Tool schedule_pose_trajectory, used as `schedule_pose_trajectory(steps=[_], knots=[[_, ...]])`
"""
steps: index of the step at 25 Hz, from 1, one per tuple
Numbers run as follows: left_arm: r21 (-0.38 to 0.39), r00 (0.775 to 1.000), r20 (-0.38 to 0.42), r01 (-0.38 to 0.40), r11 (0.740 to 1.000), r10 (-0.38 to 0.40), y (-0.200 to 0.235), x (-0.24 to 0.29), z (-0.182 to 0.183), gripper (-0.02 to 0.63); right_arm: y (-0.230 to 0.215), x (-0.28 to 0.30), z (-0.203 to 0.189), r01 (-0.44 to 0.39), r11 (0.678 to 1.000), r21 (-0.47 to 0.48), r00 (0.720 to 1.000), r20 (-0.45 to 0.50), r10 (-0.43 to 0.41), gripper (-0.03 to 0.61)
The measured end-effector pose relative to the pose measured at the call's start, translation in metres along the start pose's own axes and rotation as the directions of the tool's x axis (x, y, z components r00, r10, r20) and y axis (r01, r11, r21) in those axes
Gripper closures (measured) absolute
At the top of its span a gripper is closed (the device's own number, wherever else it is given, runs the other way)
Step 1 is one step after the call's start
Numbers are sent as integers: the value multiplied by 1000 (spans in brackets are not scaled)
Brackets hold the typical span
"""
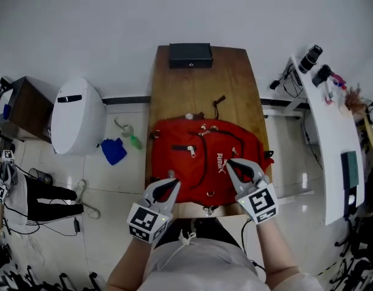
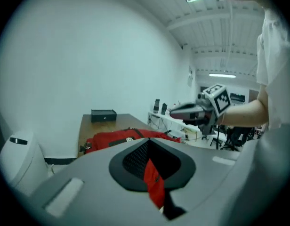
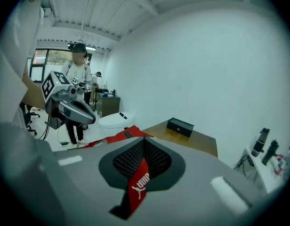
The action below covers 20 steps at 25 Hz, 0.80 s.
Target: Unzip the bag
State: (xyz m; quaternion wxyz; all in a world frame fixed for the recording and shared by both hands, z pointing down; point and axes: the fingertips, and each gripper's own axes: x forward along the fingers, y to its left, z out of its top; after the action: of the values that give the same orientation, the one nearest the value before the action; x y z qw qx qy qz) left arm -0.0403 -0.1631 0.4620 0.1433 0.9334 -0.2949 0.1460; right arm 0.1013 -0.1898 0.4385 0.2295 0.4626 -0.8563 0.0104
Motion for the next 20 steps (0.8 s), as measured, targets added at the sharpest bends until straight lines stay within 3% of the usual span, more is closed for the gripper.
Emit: schedule_pose_trajectory(steps=[4, 7, 14, 20], knots=[[53, 995, 100, 13, 999, -18, -21, -30, 19, 607, 31, -35, 4, 30, 989, 143, 994, 98, -44, 571], [76, 992, 127, 6, 997, -16, -44, -43, 18, 607, 46, -64, -7, 32, 980, 199, 992, 115, -55, 571], [113, 988, 154, -27, 993, 9, -135, -71, -17, 607, 98, -150, -45, 9, 991, 135, 992, 127, -26, 571], [72, 978, 207, -27, 997, 11, -221, -102, -38, 607, 142, -222, -70, -41, 992, 121, 990, 136, 24, 571]])
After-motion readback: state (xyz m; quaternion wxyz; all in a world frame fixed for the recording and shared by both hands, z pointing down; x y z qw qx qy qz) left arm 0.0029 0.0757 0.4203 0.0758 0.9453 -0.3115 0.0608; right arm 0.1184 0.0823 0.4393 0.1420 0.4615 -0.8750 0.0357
